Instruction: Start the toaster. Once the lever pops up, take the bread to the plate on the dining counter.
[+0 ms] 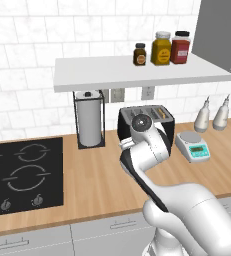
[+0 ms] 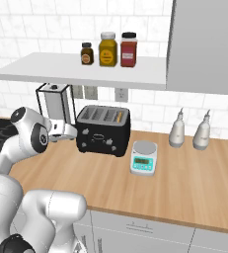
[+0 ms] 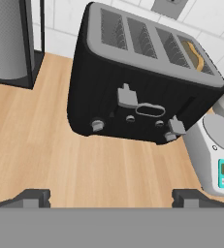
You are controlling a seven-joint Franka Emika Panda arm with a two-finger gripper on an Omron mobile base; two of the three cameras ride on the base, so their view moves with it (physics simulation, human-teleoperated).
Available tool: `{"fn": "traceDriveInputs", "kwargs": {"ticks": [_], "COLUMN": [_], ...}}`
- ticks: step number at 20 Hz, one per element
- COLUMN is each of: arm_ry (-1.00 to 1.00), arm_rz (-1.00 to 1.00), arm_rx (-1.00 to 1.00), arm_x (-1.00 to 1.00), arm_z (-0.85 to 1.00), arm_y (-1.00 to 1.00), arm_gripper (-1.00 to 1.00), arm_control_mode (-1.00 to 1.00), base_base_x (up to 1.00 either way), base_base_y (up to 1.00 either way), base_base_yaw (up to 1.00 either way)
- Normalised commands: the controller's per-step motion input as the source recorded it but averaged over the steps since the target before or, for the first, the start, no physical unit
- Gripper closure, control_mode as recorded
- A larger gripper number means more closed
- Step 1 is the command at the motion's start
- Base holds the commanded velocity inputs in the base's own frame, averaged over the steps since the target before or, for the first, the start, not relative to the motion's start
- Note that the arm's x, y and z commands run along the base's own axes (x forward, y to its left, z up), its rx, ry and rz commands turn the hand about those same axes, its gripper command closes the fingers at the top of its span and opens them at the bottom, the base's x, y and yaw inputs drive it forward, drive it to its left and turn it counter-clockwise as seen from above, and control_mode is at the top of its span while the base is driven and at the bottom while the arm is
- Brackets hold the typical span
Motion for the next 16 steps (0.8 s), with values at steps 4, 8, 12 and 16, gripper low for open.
{"fn": "traceDriveInputs", "kwargs": {"ticks": [4,8,12,16], "arm_ry": [0.0,0.0,0.0,0.0], "arm_rz": [0.0,0.0,0.0,0.0], "arm_rx": [0.0,0.0,0.0,0.0], "arm_x": [0.0,0.0,0.0,0.0], "arm_z": [0.0,0.0,0.0,0.0], "arm_y": [0.0,0.0,0.0,0.0], "arm_gripper": [-1.0,-1.0,-1.0,-1.0], "arm_control_mode": [-1.0,-1.0,-1.0,-1.0], "base_base_x": [0.0,0.0,0.0,0.0], "base_base_y": [0.0,0.0,0.0,0.0], "base_base_yaw": [0.0,0.0,0.0,0.0]}}
